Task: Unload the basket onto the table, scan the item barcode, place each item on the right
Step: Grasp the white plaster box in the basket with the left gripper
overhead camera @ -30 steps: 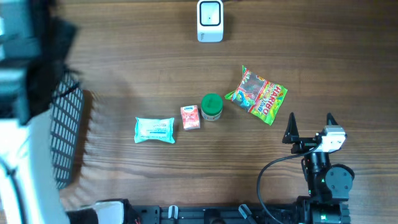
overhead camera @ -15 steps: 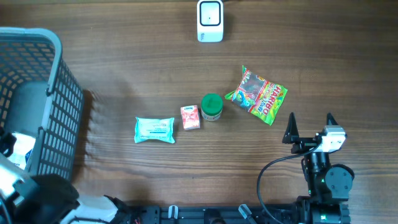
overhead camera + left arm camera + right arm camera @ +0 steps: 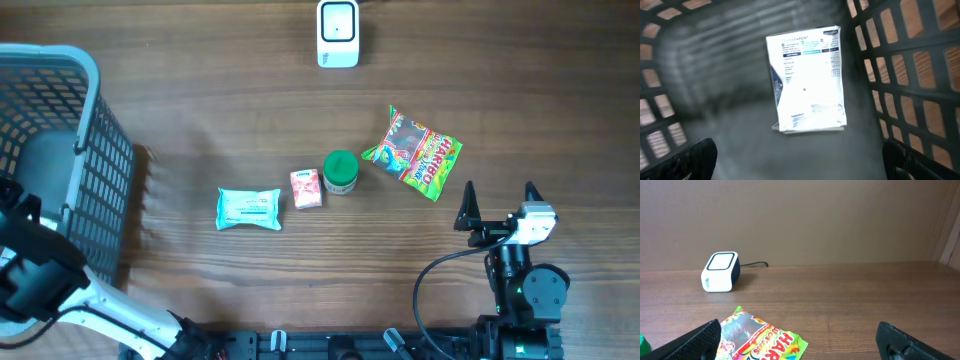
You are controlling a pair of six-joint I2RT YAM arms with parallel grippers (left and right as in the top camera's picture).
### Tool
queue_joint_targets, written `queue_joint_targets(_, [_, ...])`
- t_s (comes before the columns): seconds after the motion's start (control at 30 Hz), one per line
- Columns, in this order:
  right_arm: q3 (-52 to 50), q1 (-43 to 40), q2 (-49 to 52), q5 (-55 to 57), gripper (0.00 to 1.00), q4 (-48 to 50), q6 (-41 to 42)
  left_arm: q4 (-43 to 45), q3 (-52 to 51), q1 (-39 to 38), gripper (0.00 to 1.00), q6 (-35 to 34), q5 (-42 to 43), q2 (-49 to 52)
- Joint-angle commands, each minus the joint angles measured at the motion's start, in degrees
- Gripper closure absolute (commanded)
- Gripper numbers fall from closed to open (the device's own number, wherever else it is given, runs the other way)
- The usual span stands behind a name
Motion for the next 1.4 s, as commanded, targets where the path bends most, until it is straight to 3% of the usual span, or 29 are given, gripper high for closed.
queue_joint_targets(0.0, [-0.1,0.1,-0.3,-0.5,0.00,0.2,-0.5,0.8,-0.4,0.3,0.00,-1.4,-2.1,3.9])
queue_joint_targets(0.1, [-0.1,0.1,-0.3,-0.5,0.00,0.2,-0.5,2.0,-0.4,0.3,0.00,-0.4,-2.1,5.9])
queue_joint_targets(0.2, [-0.1,0.1,-0.3,-0.5,0.00,0.2,-0.5,5.7,-0.4,0.2,0.00,4.9,-1.9,7.3])
queue_joint_targets(0.4, [-0.1,0.1,-0.3,-0.5,0.00,0.2,-0.5,6.3,-0.4,0.2,0.00,6.0,-1.9,8.4])
queue_joint_targets(0.63, [-0.1,0.1,-0.3,-0.5,0.01,0.2,-0.5,15.2,-12.0,0.2,0.00,6.0,-0.1,8.5])
queue_joint_targets(0.93, [-0.1,0.1,-0.3,-0.5,0.00,0.2,-0.5,19.9,-16.8,0.2,0.00,6.0,-0.4,8.5])
queue_joint_targets(1.2, [-0.1,0.1,-0.3,-0.5,0.00,0.2,-0.5,18.7,-19.5,0.2,0.38,6.2,-0.4,8.4])
queue_joint_targets(1.37, [-0.1,0.1,-0.3,-0.5,0.00,0.2,-0.5,17.5,-18.9,0.2,0.43,9.2,0.7,7.6])
